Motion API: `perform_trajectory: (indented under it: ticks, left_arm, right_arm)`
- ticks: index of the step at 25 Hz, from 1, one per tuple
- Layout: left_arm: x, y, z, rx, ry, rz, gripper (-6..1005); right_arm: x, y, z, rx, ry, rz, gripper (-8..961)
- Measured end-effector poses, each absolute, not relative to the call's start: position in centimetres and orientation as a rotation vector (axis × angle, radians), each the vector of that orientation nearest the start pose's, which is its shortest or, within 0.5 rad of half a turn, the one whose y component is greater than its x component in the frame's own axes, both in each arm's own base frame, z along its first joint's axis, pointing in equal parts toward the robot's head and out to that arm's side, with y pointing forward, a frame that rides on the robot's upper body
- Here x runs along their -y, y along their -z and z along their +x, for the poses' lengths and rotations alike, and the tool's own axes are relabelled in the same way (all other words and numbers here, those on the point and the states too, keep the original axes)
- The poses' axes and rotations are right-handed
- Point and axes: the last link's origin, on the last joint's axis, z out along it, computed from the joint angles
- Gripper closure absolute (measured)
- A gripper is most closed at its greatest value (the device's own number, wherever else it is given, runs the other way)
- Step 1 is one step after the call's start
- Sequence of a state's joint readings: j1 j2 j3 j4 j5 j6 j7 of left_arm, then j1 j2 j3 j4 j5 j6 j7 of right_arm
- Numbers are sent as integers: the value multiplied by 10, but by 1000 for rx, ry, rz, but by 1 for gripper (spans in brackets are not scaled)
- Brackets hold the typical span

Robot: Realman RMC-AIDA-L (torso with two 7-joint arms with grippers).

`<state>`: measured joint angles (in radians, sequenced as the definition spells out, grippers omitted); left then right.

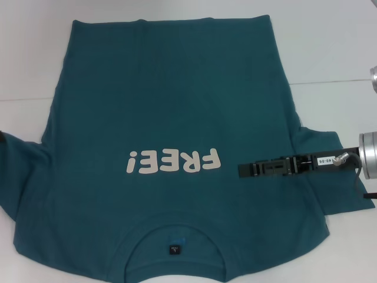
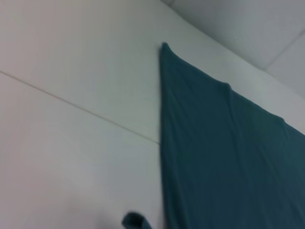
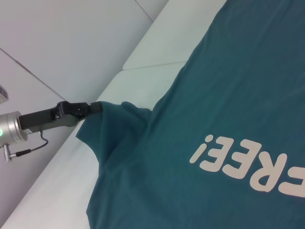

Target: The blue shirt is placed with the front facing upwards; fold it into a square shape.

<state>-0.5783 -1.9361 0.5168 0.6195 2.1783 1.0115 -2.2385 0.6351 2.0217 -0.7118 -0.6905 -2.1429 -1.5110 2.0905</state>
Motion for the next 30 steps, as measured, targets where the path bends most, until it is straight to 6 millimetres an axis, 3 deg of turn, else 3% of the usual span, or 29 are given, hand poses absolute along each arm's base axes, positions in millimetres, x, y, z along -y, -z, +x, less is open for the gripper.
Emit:
perform_trajectory:
  ticks: [8, 14, 21, 30]
  left_arm:
    - [-395, -76, -325, 1748, 520, -1817, 961]
    - [-399, -68, -313, 1792, 531, -1825, 961]
    - [-403, -81, -301, 1783, 542, -1831, 961]
    - [-402, -108, -322, 1761, 434, -1742, 962]
  right_arm:
    - [-365, -16, 249, -1427, -550, -2573, 35]
    - [-365, -15, 249, -1430, -550, -2574, 35]
    - [-363, -16, 251, -1438, -549, -2566, 35]
    - [-363, -15, 251, -1438, -544, -2570, 35]
